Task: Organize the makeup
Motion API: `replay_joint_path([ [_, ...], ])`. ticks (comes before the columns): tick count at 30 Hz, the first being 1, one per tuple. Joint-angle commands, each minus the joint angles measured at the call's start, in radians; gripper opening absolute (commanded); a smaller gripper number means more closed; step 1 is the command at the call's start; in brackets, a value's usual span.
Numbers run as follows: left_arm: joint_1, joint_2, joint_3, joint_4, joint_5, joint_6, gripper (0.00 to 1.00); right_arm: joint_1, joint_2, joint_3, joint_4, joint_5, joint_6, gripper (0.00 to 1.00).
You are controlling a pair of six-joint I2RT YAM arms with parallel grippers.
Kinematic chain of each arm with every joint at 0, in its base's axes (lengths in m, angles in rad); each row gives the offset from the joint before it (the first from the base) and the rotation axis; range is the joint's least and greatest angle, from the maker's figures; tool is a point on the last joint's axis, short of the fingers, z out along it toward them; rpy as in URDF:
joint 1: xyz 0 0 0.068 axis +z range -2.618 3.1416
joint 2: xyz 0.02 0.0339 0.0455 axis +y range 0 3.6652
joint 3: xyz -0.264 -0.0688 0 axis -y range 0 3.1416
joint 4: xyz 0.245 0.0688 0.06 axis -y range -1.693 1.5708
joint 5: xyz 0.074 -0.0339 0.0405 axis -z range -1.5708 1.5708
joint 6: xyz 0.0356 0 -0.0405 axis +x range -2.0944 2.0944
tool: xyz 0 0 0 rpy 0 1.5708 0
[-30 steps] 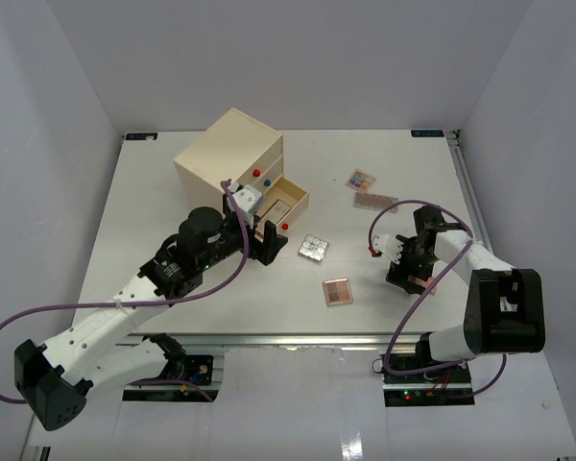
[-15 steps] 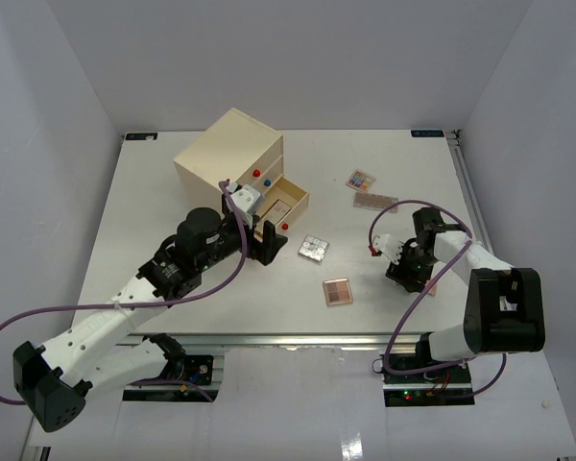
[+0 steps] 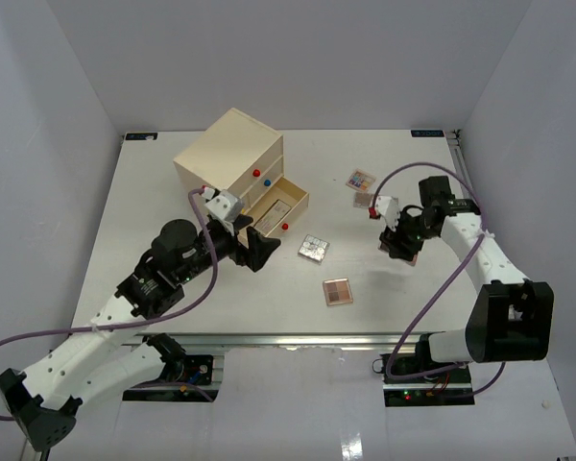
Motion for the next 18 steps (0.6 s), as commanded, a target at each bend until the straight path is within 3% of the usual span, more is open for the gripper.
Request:
replay_joint_path([
  [1, 0.005, -0.110, 0.015, -0.034, 0.032, -0.085, 0.98, 0.083, -0.004, 0.206, -0.030, -0.277, 0.188, 0.20],
  [6, 0.005, -0.205, 0.021, -0.097, 0.013, -0.162, 0.98, 0.267, 0.084, 0.350, 0.183, -0.342, 0.504, 0.20],
  [9, 0.005, -0.257, 0.032, -0.143, -0.015, -0.200, 0.98, 0.365, 0.216, 0.485, 0.275, -0.352, 0.649, 0.19],
  [11, 0.005, -0.290, 0.035, -0.168, -0.035, -0.220, 0.98, 0.441, 0.294, 0.600, 0.251, -0.361, 0.616, 0.19],
  [14, 0.006, -0.327, 0.045, -0.219, -0.066, -0.240, 0.98, 0.590, 0.390, 0.717, 0.233, -0.131, 0.398, 0.20],
  [18, 0.006, -0.367, 0.091, -0.323, -0.148, -0.262, 0.98, 0.721, 0.475, 0.731, 0.291, 0.143, 0.139, 0.24],
])
